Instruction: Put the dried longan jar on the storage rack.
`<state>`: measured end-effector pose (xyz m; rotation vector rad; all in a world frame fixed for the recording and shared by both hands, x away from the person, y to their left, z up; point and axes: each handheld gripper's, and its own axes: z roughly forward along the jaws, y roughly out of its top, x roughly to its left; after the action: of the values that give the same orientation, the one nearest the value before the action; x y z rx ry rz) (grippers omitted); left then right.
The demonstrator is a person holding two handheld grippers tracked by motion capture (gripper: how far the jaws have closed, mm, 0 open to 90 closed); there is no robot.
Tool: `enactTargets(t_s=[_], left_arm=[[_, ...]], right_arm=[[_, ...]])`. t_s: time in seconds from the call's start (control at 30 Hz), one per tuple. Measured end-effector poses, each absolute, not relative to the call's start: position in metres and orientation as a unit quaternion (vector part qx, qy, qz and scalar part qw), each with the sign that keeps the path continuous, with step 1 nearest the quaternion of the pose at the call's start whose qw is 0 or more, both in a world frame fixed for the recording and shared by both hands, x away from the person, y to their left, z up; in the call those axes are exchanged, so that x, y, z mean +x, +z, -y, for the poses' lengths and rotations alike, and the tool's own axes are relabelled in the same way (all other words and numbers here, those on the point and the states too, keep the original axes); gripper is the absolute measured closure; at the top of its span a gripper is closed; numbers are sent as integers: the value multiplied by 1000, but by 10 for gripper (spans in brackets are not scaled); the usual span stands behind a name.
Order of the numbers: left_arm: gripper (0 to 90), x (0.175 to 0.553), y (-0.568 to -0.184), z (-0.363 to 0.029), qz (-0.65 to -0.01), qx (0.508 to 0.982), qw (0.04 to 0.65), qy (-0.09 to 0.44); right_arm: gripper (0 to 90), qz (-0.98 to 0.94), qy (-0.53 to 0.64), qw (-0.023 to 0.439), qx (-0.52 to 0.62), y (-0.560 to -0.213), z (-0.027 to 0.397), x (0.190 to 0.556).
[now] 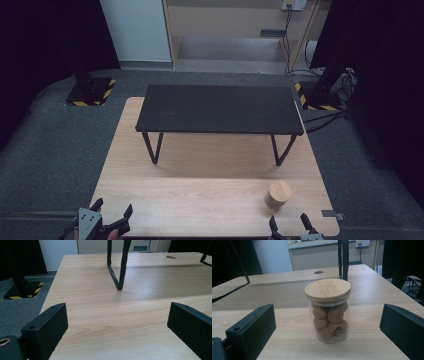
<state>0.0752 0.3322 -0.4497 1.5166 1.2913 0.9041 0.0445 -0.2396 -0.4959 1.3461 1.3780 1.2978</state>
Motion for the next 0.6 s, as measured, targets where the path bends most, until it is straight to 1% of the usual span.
enactTargets(t_s=[0.6], left_arm=[[19,74,-449,-332,-522,617,462,365]], right_arm=[[5,-546,506,401,533,-497,237,41]])
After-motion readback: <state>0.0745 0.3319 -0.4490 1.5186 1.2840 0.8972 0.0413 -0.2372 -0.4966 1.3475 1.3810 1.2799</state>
